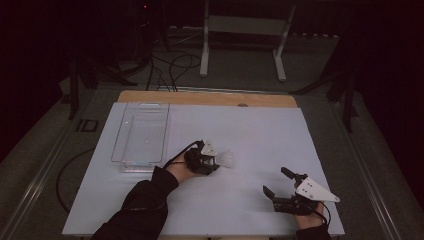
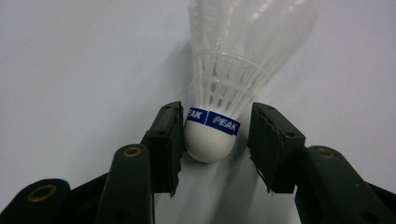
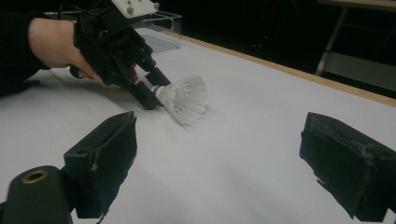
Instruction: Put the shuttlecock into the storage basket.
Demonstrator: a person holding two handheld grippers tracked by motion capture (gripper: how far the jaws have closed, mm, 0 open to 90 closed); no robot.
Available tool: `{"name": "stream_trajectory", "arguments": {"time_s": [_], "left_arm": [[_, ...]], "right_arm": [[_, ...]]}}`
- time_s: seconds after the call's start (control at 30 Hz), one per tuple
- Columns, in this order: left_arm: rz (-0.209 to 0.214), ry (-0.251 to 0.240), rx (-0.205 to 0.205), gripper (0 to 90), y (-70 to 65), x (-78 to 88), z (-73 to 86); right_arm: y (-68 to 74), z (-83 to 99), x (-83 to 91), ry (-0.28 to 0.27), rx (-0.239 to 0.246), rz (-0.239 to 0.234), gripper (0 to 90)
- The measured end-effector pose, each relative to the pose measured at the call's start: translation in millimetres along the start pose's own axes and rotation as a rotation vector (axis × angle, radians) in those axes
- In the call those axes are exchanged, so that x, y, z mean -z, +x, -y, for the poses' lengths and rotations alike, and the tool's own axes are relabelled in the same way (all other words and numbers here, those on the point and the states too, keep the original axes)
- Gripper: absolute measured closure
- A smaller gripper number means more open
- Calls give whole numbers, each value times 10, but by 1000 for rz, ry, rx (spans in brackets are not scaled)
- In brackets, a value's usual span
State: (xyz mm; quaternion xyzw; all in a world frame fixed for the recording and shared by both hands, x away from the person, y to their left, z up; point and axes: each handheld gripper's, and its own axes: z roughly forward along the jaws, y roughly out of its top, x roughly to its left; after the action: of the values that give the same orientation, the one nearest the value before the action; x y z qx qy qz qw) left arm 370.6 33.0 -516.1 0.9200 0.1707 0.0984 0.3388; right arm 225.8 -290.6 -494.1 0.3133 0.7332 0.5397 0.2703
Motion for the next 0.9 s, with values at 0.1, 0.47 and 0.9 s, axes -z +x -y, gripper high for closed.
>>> {"name": "stream_trajectory", "arguments": {"time_s": [0.1, 0.47, 0.9], "left_arm": [[8, 5, 5, 574, 8, -5, -12], [-4, 18, -16, 649, 4, 28, -48], [-26, -13, 27, 653, 36, 326, -140]], "right_arm": [[-5, 1, 1, -1, 0, 0, 108], [-4, 2, 0, 2, -2, 3, 108], [-1, 0, -3, 4, 0, 2, 109]]}}
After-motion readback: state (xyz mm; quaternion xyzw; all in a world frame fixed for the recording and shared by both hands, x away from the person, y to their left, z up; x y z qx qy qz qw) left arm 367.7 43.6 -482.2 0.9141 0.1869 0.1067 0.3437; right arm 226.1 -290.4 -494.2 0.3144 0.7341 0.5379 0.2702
